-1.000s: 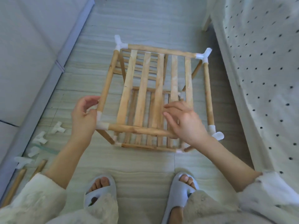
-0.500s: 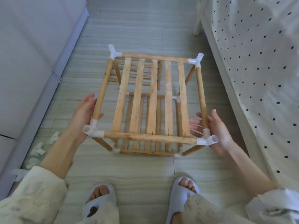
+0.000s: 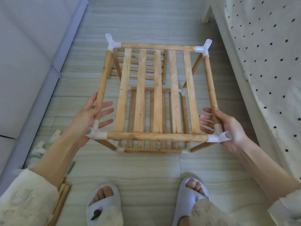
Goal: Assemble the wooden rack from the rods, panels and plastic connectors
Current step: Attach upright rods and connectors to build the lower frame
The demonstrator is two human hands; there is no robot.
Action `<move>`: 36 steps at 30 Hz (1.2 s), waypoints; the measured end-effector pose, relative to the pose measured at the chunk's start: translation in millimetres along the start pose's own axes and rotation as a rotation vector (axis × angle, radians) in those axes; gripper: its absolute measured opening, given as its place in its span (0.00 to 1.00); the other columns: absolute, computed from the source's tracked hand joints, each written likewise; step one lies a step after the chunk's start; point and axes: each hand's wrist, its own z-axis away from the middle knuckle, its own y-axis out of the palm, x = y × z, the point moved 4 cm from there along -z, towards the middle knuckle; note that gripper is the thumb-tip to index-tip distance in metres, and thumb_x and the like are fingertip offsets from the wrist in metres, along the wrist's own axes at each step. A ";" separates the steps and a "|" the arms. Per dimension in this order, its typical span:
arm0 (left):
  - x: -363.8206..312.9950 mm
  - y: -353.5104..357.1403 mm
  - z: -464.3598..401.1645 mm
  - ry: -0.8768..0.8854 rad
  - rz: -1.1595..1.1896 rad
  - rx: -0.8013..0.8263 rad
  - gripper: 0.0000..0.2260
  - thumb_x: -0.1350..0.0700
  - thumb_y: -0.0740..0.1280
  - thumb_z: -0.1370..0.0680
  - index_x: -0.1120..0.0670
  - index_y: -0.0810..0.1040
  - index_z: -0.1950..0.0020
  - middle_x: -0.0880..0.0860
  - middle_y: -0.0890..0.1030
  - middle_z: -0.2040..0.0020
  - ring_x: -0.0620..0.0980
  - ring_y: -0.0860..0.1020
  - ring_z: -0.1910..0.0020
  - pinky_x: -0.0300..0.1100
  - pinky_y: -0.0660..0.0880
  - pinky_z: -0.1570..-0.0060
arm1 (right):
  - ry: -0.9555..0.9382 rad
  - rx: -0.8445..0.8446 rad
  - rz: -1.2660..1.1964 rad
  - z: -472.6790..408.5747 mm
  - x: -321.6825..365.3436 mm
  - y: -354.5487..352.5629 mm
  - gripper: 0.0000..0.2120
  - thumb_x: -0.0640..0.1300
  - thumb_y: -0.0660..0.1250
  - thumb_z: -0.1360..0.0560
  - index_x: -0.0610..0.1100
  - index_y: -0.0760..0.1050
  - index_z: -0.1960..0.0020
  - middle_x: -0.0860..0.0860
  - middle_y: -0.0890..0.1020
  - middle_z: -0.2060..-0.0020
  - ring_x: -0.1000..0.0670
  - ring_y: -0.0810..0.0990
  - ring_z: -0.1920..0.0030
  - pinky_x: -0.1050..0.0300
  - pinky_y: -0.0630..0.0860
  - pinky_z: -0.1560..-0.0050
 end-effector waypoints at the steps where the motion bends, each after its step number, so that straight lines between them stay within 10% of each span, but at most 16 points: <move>1: 1.4 0.4 3.3 -0.017 0.026 0.001 0.20 0.57 0.55 0.18 0.50 0.59 0.25 0.54 0.79 0.41 0.53 0.79 0.43 0.51 0.79 0.50 | 0.000 0.002 0.021 0.2 2.4 0.8 0.16 0.47 0.54 0.19 0.40 0.73 0.40 0.47 0.81 0.60 0.50 0.81 0.62 0.56 0.82 0.59; 6: 10.9 -1.7 24.9 -0.097 0.142 -0.017 0.15 0.57 0.55 0.18 0.56 0.65 0.30 0.55 0.81 0.48 0.54 0.82 0.51 0.47 0.81 0.61 | 0.017 -0.011 0.166 8.4 7.9 0.2 0.15 0.46 0.54 0.18 0.41 0.70 0.36 0.44 0.81 0.60 0.47 0.79 0.65 0.53 0.81 0.62; 13: 15.4 -2.9 38.9 -0.169 0.058 -0.150 0.11 0.51 0.58 0.19 0.53 0.71 0.38 0.52 0.72 0.67 0.47 0.70 0.76 0.35 0.67 0.78 | -0.280 -0.310 1.046 22.5 26.4 8.0 0.17 0.48 0.57 0.20 0.42 0.69 0.34 0.47 0.80 0.56 0.46 0.80 0.60 0.51 0.76 0.55; 18: 16.1 -1.7 40.4 -0.141 0.120 -0.193 0.12 0.48 0.58 0.19 0.54 0.72 0.41 0.53 0.69 0.67 0.44 0.64 0.80 0.33 0.61 0.81 | -0.439 -0.383 1.571 35.6 12.1 24.2 0.26 0.57 0.56 0.22 0.44 0.62 0.29 0.44 0.70 0.36 0.40 0.76 0.44 0.45 0.77 0.51; 29: 17.0 -4.7 37.8 -0.124 0.189 -0.215 0.11 0.53 0.60 0.19 0.60 0.74 0.54 0.52 0.70 0.65 0.43 0.64 0.81 0.33 0.60 0.84 | -0.348 -0.338 1.650 39.0 12.7 31.6 0.31 0.65 0.56 0.25 0.49 0.62 0.28 0.47 0.61 0.28 0.43 0.79 0.45 0.48 0.78 0.49; 33: 16.5 -6.0 36.6 -0.152 0.249 -0.178 0.11 0.53 0.60 0.19 0.60 0.74 0.49 0.53 0.70 0.67 0.44 0.66 0.81 0.32 0.62 0.83 | -0.464 -0.281 1.842 45.2 8.2 34.1 0.32 0.67 0.49 0.24 0.49 0.63 0.28 0.47 0.58 0.26 0.44 0.59 0.27 0.43 0.60 0.30; 36: 13.4 -7.8 37.1 -0.117 0.247 -0.191 0.08 0.56 0.61 0.20 0.60 0.73 0.44 0.54 0.72 0.65 0.46 0.69 0.77 0.34 0.68 0.79 | -0.740 -0.076 2.008 50.9 -3.7 51.3 0.34 0.69 0.40 0.24 0.52 0.66 0.30 0.46 0.66 0.28 0.44 0.63 0.27 0.36 0.50 0.29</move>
